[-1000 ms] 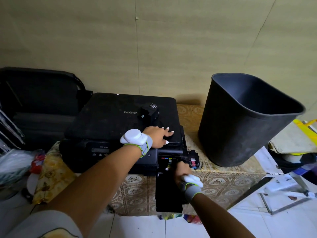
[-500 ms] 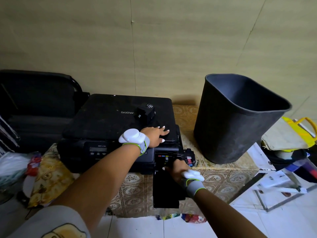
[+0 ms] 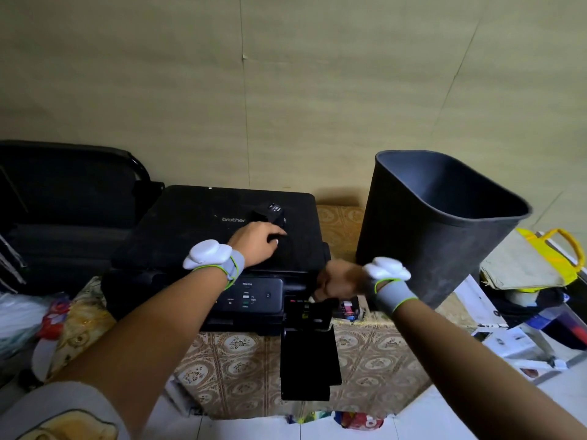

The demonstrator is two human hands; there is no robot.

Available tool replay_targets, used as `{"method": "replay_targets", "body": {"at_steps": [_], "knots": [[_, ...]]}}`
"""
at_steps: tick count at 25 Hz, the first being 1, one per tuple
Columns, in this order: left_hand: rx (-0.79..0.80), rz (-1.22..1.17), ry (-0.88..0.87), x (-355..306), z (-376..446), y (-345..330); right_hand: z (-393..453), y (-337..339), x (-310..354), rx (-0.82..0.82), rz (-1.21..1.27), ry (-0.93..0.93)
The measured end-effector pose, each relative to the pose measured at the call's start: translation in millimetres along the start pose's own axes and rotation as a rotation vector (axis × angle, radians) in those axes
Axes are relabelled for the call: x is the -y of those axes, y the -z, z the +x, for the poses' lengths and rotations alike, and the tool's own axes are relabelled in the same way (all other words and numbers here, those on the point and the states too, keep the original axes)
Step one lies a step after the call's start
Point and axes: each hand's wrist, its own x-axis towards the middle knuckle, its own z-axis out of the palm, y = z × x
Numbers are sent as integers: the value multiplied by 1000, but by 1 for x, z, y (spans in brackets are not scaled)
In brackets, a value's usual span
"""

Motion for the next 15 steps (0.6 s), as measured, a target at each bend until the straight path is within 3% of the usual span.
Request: {"method": "replay_targets", "body": {"at_steps": [6,15], "knots": [[-62,76,85,33,3,18,39,52,16,-378,100,21],[-26,132,150,62,20,30,105,52,54,-534,94,-26]]}}
